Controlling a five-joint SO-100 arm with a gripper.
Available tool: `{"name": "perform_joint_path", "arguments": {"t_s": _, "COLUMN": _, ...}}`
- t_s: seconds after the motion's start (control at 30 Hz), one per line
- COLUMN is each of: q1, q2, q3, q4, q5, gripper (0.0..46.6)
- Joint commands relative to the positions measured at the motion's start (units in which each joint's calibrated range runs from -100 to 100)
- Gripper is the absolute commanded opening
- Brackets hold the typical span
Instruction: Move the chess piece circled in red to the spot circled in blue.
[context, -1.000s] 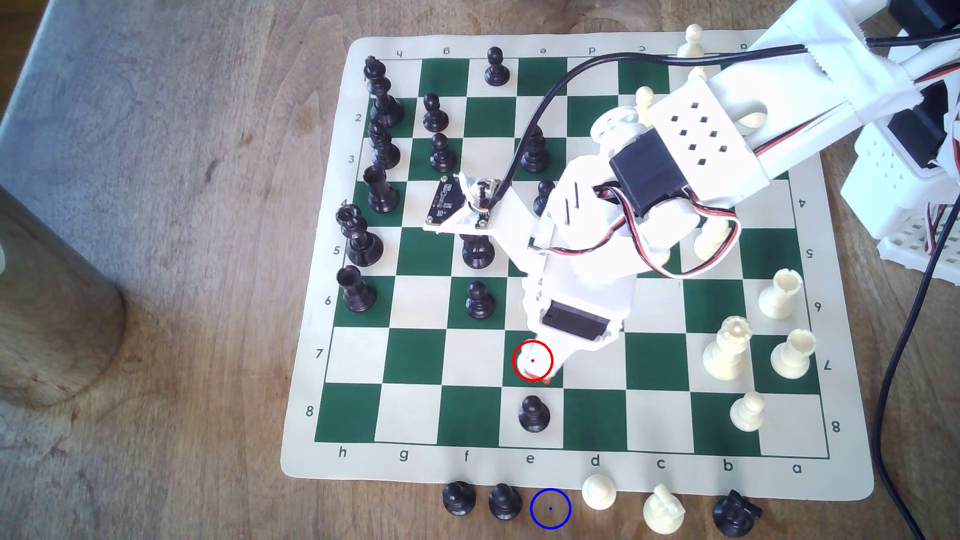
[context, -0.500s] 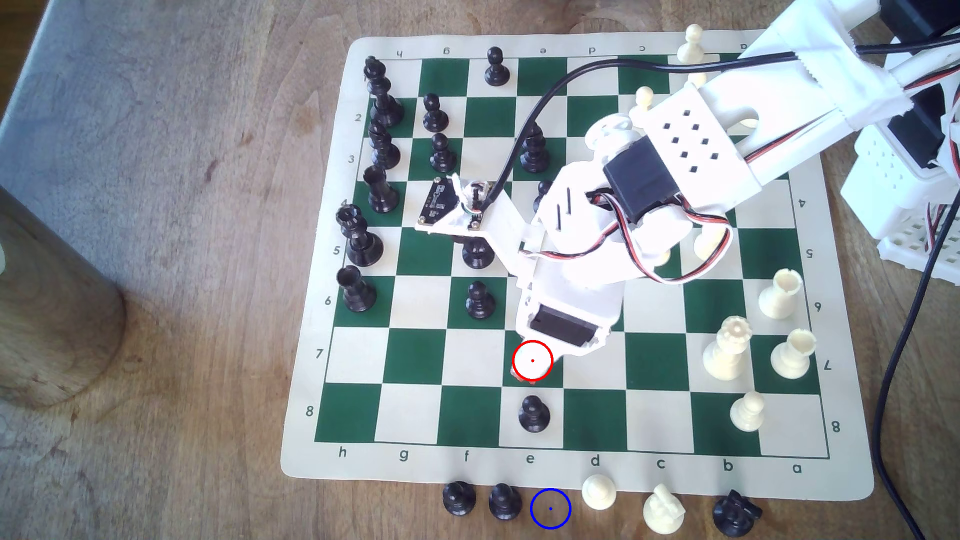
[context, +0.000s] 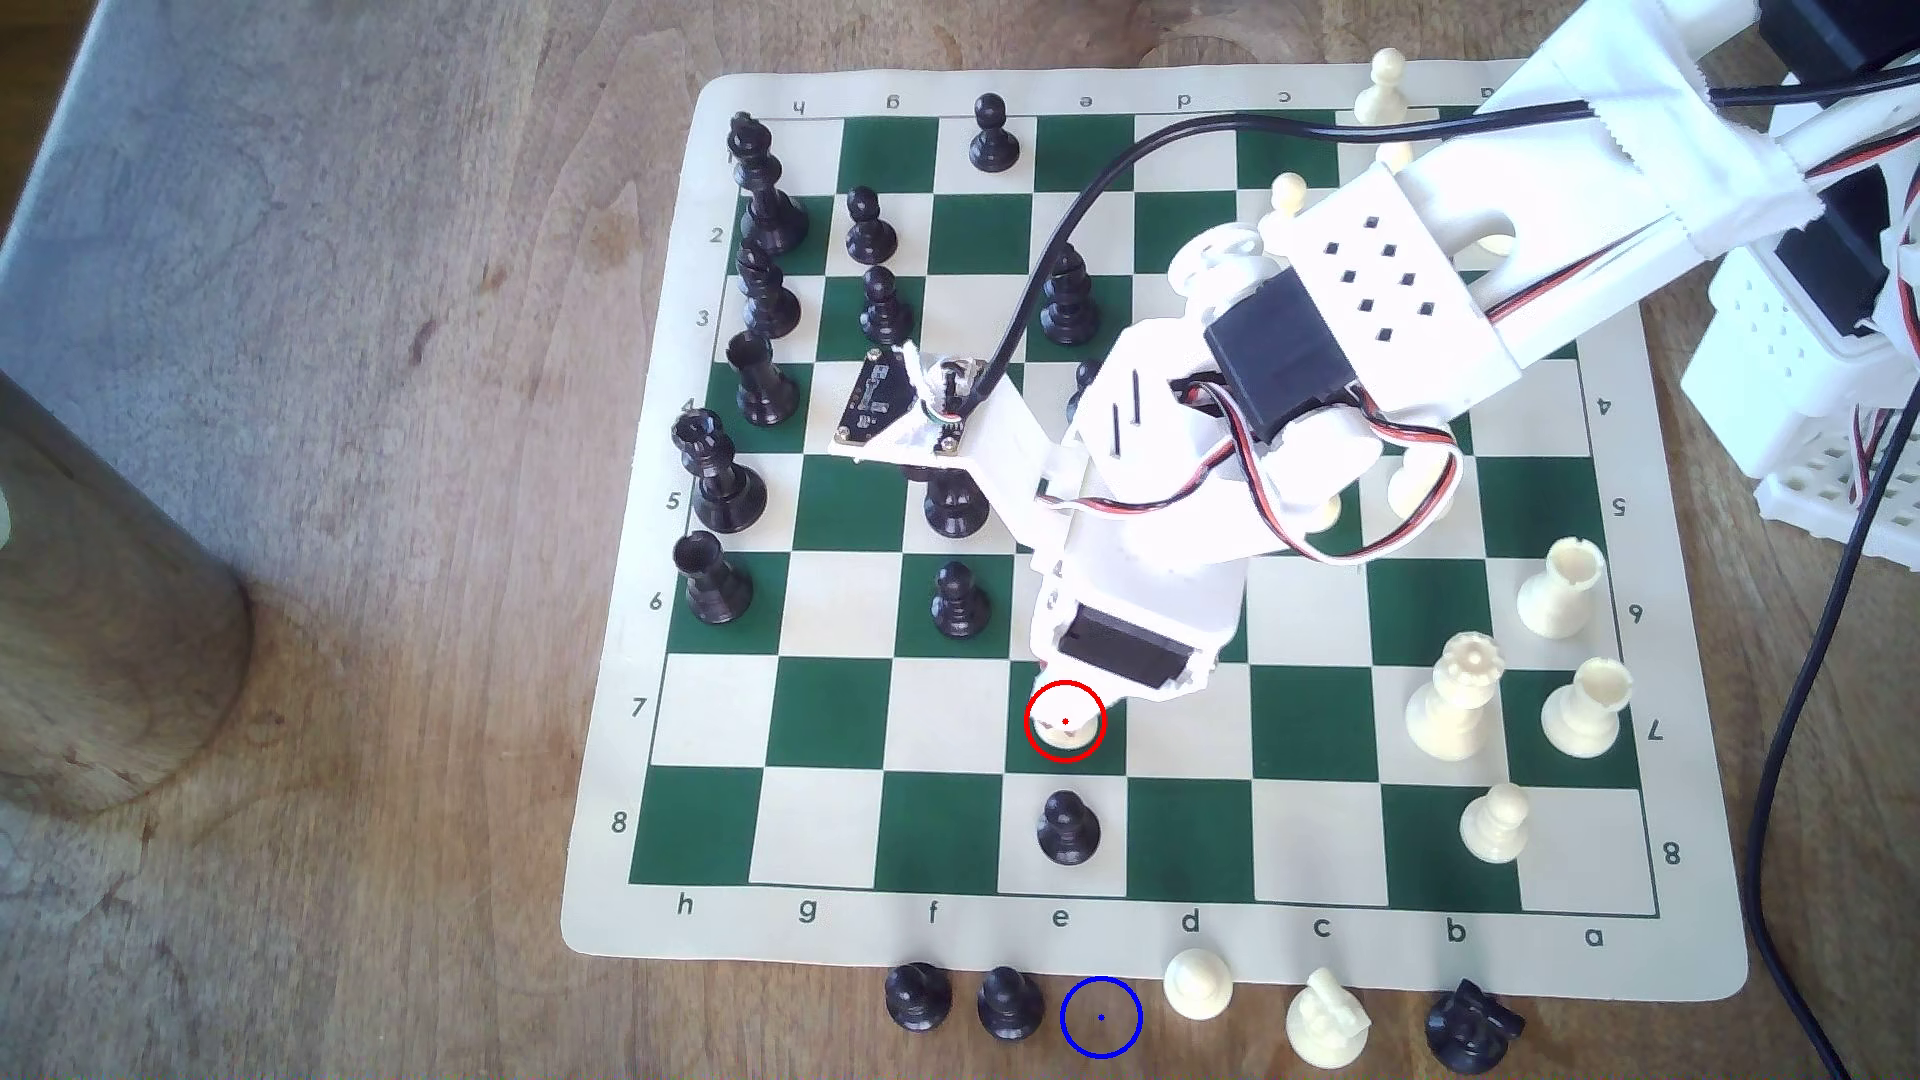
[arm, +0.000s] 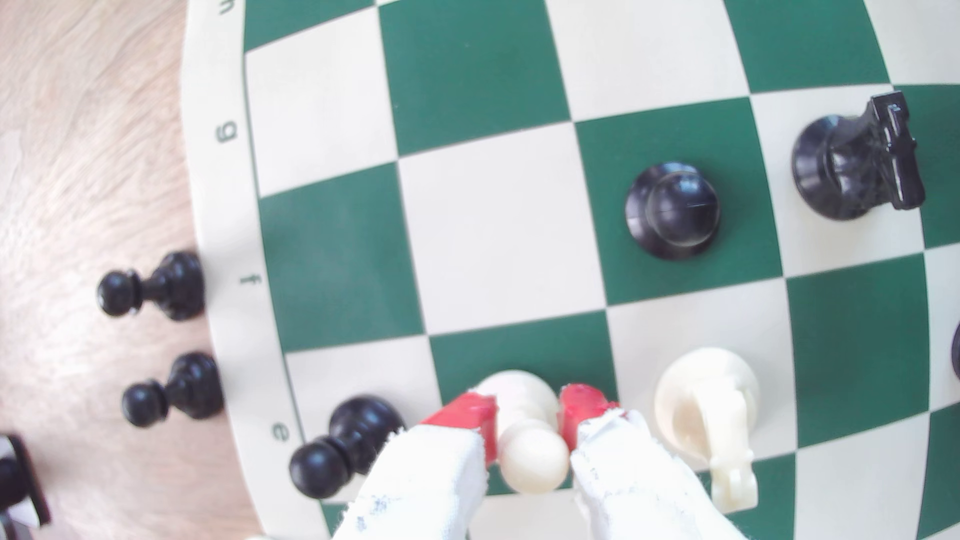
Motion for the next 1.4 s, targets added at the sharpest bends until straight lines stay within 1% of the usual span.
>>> {"name": "perform_joint_path", "arguments": {"t_s": 0.0, "q1": 0.22, "q2": -3.92, "q3": -4.34, "q4": 0.40, "q5": -0.24, "gripper": 0.5}}
{"name": "perform_joint_path", "arguments": {"t_s": 0.17, "q1": 0.93, "q2": -12.33, "q3": -5.33, "q4": 2.20, "q5": -0.68, "gripper": 0.5}}
{"name": "perform_joint_path", "arguments": {"t_s": 0.23, "q1": -0.32, "q2": -16.66, "q3": -5.70, "q4": 2.28, "q5": -1.90, "gripper": 0.5}}
{"name": "perform_joint_path", "arguments": {"t_s": 0.3, "q1": -2.36, "q2": -17.93, "q3": -6.87, "q4": 3.43, "q5": -2.30, "gripper": 0.5}}
{"name": "perform_joint_path", "arguments": {"t_s": 0.33, "q1": -4.55, "q2": -17.93, "q3": -8.23, "q4": 4.49, "q5": -2.44, "gripper": 0.5}}
{"name": "perform_joint_path", "arguments": {"t_s": 0.37, "q1": -5.56, "q2": -17.93, "q3": -8.51, "q4": 4.49, "q5": -2.44, "gripper": 0.5}}
{"name": "perform_joint_path", "arguments": {"t_s": 0.47, "q1": -7.91, "q2": -16.49, "q3": -8.69, "q4": 2.61, "q5": -2.44, "gripper": 0.5}}
{"name": "perform_joint_path", "arguments": {"t_s": 0.53, "q1": -10.65, "q2": -13.60, "q3": -9.96, "q4": 0.97, "q5": -1.95, "gripper": 0.5}}
{"name": "perform_joint_path", "arguments": {"t_s": 0.67, "q1": -13.15, "q2": -9.44, "q3": -13.49, "q4": 0.40, "q5": -1.86, "gripper": 0.5}}
{"name": "perform_joint_path", "arguments": {"t_s": 0.9, "q1": -13.31, "q2": -3.67, "q3": -17.21, "q4": 0.07, "q5": -1.17, "gripper": 0.5}}
{"name": "perform_joint_path", "arguments": {"t_s": 1.23, "q1": -14.95, "q2": 4.48, "q3": -19.02, "q4": 0.97, "q5": 1.22, "gripper": 0.5}}
{"name": "perform_joint_path", "arguments": {"t_s": 1.37, "q1": -14.71, "q2": 5.59, "q3": -20.38, "q4": 1.38, "q5": 1.32, "gripper": 0.5}}
